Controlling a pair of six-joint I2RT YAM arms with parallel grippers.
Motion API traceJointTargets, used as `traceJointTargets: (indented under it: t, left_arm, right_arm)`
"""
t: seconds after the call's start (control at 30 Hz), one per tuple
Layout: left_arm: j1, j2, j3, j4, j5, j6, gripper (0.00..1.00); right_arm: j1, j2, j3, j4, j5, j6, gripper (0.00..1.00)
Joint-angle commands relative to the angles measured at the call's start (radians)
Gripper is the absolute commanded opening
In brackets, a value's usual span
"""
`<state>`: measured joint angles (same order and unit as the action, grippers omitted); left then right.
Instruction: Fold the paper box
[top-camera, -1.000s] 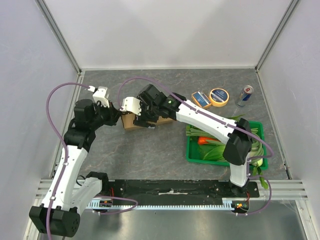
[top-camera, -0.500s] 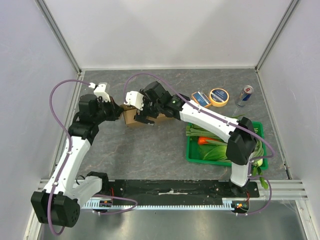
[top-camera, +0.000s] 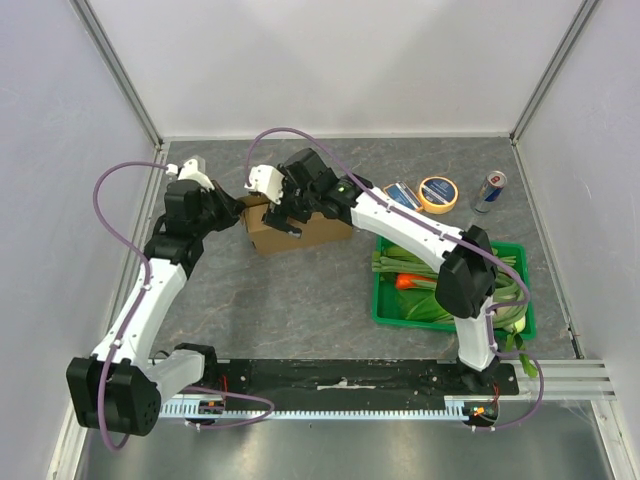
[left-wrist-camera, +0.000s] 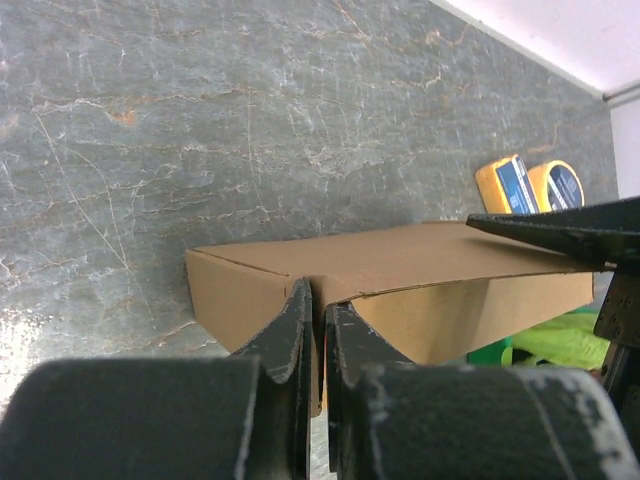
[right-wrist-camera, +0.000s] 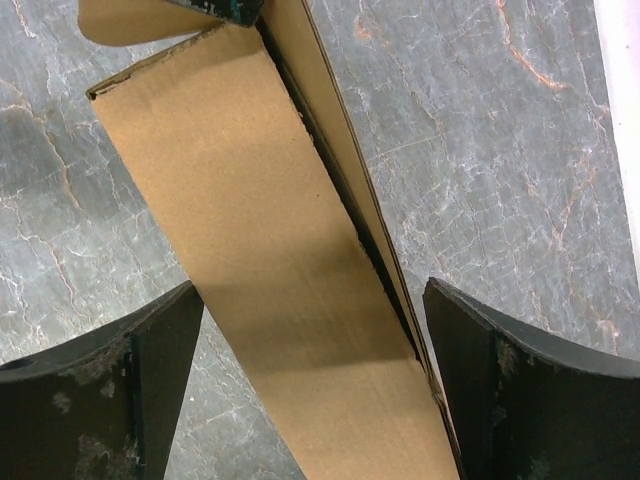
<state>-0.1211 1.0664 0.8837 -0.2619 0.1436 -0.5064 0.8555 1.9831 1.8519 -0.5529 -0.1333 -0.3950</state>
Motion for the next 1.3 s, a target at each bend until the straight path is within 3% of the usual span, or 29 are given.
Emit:
traceJointTargets:
  t: [0.0,0.37,0.83,1.1,1.27]
  left_arm:
    - [-0.012,0.041,0.031,-0.088,-0.064,-0.185,0.02]
    - [-0.084,0.115,0.063,-0.108,-0.177,-0.207,0.02]
    - [-0.100,0.116,-0.029,-0.079,-0.222,-0.198,0.02]
    - [-0.100,0.109,-0.100,-0.028,-0.179,-0.127,0.02]
    - [-0.098,0.118,-0.055,-0.039,-0.095,-0.095,0.02]
  right_arm:
    - [-0.033,0.068,0.039,-0.064,0.026,0.074,0.97]
    - [-0.039,0.092,0.066,-0.081,0.015,0.073,0.96]
    - [-0.061,0.082,0.061,-0.053,-0.005,0.122,0.97]
    - [-0.062,0.031,0.012,-0.009,-0.008,0.102,0.98]
    - [-0.062,0.013,-0.054,-0.007,-0.072,-0.023,0.98]
